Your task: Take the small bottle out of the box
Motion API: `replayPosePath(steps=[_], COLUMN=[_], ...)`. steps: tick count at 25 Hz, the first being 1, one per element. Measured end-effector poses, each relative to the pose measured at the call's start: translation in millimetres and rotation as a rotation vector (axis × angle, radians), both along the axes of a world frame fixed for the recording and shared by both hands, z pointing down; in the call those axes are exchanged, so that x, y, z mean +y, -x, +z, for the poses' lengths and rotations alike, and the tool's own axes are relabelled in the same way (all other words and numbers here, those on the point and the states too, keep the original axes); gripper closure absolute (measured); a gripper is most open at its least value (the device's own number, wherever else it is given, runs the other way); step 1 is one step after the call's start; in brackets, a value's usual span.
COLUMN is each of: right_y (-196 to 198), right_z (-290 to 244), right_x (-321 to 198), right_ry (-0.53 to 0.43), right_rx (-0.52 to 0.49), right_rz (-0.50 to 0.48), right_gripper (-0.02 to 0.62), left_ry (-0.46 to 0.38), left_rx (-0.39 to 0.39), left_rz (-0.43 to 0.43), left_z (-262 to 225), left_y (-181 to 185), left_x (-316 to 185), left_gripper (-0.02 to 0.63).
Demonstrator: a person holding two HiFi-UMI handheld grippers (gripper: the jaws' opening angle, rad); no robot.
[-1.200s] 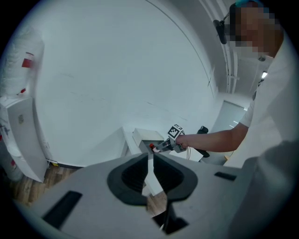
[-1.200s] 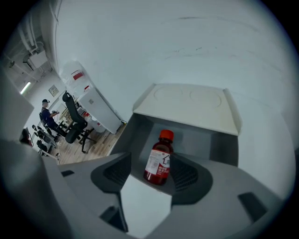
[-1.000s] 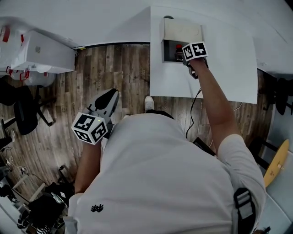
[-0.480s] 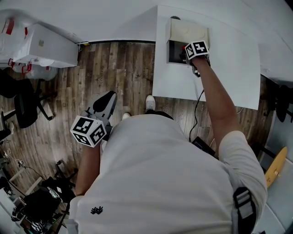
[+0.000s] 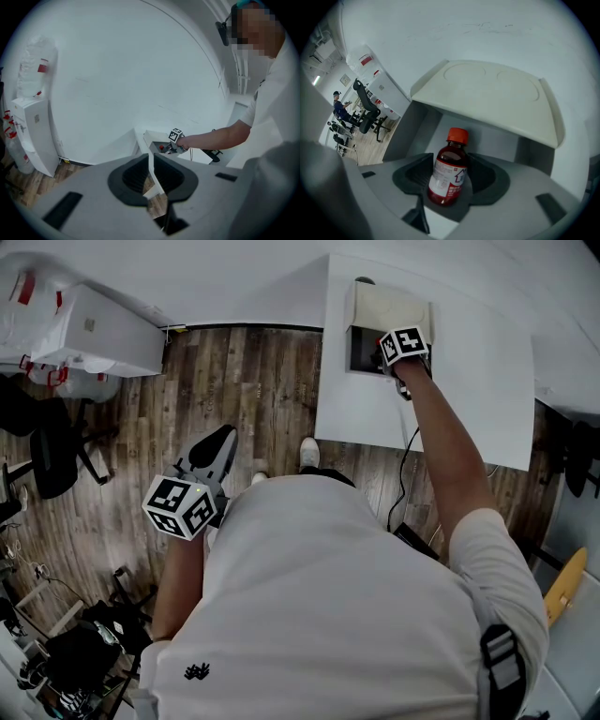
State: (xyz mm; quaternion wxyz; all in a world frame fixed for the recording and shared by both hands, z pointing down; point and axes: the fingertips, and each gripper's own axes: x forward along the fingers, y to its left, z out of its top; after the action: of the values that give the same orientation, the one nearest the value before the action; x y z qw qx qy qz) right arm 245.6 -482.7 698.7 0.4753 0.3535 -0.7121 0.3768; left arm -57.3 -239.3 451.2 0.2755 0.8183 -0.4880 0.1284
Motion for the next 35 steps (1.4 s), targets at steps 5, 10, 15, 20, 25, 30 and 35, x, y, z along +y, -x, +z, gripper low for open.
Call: replayPosePath(steps=[5, 10, 15, 20, 25, 30, 35], right_y=[0.2, 4.8, 6.4, 9.3, 13.3, 22.4, 36.5], right_z=[-3.3, -11.8, -32.9, -54.5, -82.5, -110.8, -136.9], right_x=[-1.8, -1.3, -2.2, 1.4, 16.0, 43.7, 73.2], right_ry=[-0.030, -0.057, -0.101, -0.158, -0.240, -0.312, -0.366], right_rx=[-0.008, -0.064, -0.101, -0.119, -0.161, -0.203, -0.247], right_rz=[0.010, 0.014, 0.030, 0.029, 0.052, 0.053, 0.079], right_gripper=[0.374, 0.377, 0.377, 0.377, 0.379, 0.379, 0.380], left_ry=[-0.003, -0.015, -0.024, -0.036, -0.048, -0.058, -0.068], left_rx=[0.001, 0.006, 0.016, 0.018, 0.026, 0.040, 0.061], left_rz=[0.007, 0.011, 0.024, 0.045, 0.060, 0.092, 0.119], left_z=[-2.4, -5.1, -6.9, -6.7, -7.6, -7.0, -7.6], left_y=[1.7, 4.2, 6.2, 10.8, 18.2, 21.4, 30.4], left_x=[-0.3, 1.7, 7.6, 15.1, 23.2, 31.3, 40.1], left_gripper=[0.568, 0.568, 0.568, 0.568, 0.568, 0.568, 0.568])
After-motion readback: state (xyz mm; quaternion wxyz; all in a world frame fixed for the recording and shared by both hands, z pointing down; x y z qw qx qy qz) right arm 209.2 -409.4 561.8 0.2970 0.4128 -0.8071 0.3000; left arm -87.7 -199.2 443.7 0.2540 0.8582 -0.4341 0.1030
